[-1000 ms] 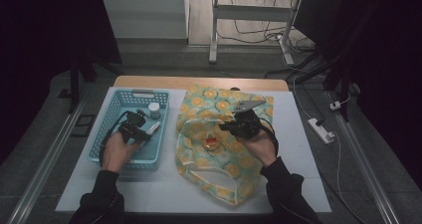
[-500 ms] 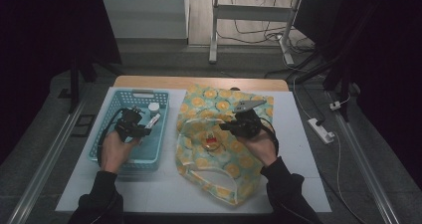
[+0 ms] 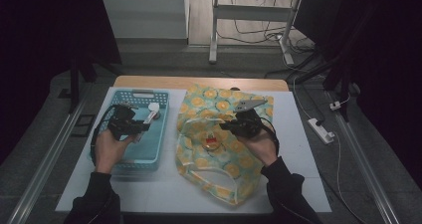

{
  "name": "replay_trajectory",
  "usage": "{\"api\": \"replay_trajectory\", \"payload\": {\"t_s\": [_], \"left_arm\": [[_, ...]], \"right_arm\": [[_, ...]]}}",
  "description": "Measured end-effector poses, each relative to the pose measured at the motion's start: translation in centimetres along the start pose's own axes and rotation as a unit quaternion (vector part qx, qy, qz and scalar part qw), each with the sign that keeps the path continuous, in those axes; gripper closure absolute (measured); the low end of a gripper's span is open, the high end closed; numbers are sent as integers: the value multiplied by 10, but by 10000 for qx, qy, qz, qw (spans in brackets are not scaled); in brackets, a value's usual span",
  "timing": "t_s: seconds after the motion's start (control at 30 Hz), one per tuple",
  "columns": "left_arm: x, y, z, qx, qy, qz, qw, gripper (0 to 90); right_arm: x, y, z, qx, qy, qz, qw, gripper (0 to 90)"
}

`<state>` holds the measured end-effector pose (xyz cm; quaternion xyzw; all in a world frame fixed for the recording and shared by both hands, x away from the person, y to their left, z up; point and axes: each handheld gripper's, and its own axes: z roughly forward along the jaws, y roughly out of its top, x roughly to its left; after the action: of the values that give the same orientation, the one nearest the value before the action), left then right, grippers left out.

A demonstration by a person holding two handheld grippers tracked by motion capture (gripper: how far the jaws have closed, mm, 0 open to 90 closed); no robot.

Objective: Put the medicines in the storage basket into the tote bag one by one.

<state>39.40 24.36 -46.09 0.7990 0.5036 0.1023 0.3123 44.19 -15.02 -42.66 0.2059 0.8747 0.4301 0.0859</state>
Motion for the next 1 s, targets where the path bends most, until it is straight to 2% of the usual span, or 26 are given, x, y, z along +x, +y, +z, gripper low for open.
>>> {"api": "replay_trajectory", "payload": {"t_s": [0.3,0.67,1.0], "left_arm": [[-17,7,-12,-175,-231,177,9994,709],[-39,15,-17,-179,-479,513,9974,709],[-65,22,-13,-127,-798,853,9931,709]], "right_arm": [[0,0,-1,-31,-1,2,10000,898],[-1,0,-2,-37,-8,14,10000,898],[-1,1,-3,-56,-20,12,10000,897]]}}
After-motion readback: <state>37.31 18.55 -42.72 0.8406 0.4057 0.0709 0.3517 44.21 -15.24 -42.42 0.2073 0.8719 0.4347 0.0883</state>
